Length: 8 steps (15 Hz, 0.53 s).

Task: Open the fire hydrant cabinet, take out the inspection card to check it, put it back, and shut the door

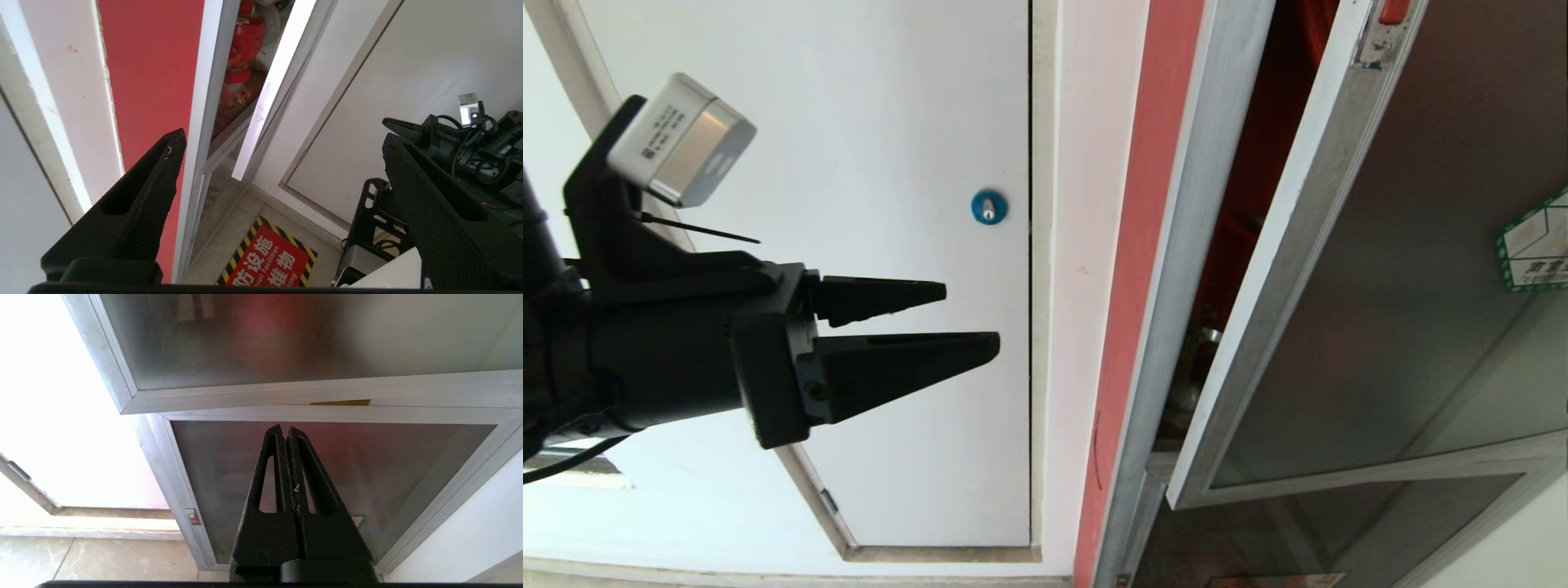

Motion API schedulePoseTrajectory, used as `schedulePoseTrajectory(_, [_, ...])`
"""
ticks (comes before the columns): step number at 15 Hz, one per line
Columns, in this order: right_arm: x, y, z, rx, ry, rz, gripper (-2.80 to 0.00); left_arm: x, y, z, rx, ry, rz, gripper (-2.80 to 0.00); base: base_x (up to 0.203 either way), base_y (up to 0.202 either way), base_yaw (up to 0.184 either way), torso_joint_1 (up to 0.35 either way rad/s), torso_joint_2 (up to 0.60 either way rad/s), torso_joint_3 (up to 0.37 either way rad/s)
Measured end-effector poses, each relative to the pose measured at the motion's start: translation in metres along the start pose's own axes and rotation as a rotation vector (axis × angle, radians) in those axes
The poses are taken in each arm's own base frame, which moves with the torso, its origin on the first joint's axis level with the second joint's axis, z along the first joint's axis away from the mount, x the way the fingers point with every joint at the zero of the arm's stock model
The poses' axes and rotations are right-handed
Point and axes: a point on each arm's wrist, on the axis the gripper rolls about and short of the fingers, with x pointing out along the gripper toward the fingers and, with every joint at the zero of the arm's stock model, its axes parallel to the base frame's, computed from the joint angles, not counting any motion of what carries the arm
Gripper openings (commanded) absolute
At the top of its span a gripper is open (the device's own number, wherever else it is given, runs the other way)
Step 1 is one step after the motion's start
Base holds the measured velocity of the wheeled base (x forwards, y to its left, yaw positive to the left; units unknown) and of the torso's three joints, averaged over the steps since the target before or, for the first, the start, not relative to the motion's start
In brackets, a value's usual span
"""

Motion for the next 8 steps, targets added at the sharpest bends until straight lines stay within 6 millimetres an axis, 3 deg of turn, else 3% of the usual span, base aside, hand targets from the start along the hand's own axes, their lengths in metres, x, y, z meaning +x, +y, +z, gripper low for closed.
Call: schedulePoseTrajectory(8, [0.0,0.0,0.0,-0.001,0.0,0.0,-2.8,0.065,0.007,0.008,0.005,0.007,-0.113,0.0,0.0,0.0,0.0,0.0,0.0,0.0])
